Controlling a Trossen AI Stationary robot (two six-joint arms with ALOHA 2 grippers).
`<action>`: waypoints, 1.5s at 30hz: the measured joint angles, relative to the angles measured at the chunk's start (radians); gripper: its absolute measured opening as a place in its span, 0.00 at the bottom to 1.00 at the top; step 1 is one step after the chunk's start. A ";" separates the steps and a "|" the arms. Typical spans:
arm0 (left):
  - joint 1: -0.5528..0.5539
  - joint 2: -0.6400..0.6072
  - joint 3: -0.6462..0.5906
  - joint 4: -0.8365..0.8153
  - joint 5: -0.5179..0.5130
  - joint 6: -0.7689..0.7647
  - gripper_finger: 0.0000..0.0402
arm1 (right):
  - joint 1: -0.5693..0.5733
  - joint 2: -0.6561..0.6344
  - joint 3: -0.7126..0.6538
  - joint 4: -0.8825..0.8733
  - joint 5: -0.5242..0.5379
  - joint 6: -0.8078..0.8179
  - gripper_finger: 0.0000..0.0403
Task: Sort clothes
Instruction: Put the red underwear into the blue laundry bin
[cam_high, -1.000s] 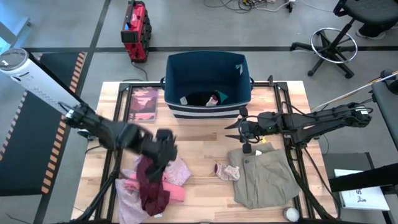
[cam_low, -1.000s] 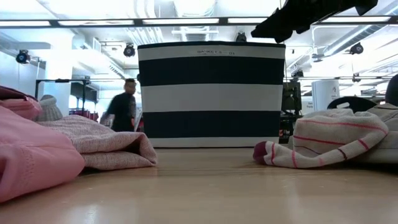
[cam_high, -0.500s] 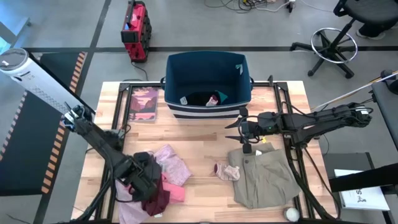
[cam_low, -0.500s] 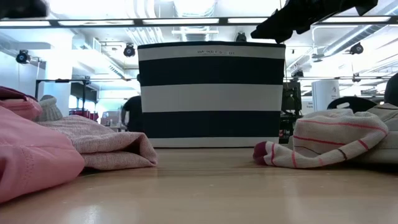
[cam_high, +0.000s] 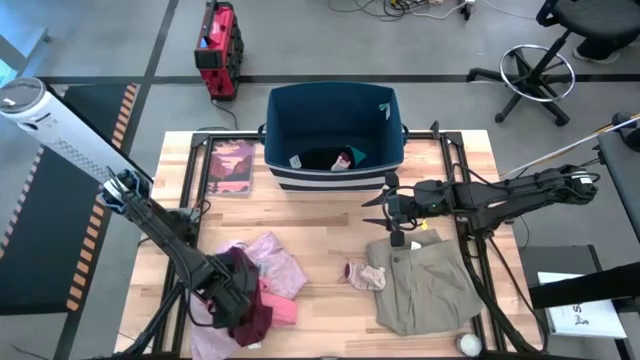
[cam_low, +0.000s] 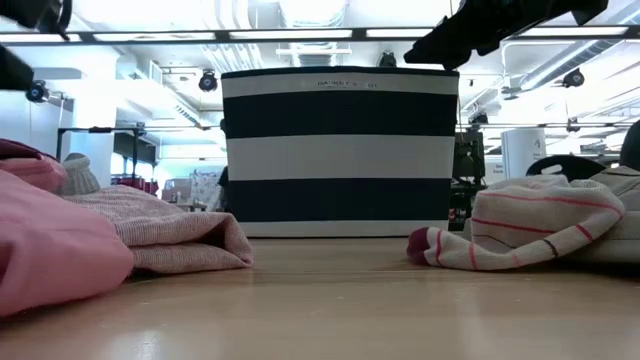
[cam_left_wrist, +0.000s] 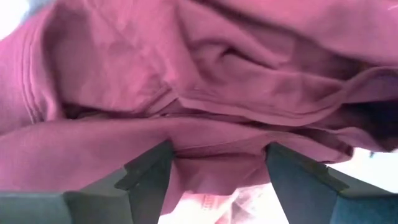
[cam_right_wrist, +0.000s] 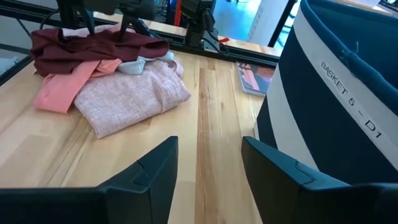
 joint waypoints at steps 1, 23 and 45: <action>0.000 0.000 -0.009 0.001 0.000 0.001 0.60 | 0.000 0.000 0.000 -0.001 0.000 0.001 0.40; 0.008 -0.016 0.146 -0.007 -0.281 0.090 0.01 | 0.000 0.000 0.000 0.002 0.000 0.004 0.30; 0.438 -0.183 0.376 0.323 -0.787 0.812 0.00 | 0.000 0.000 0.000 0.003 0.000 -0.015 0.18</action>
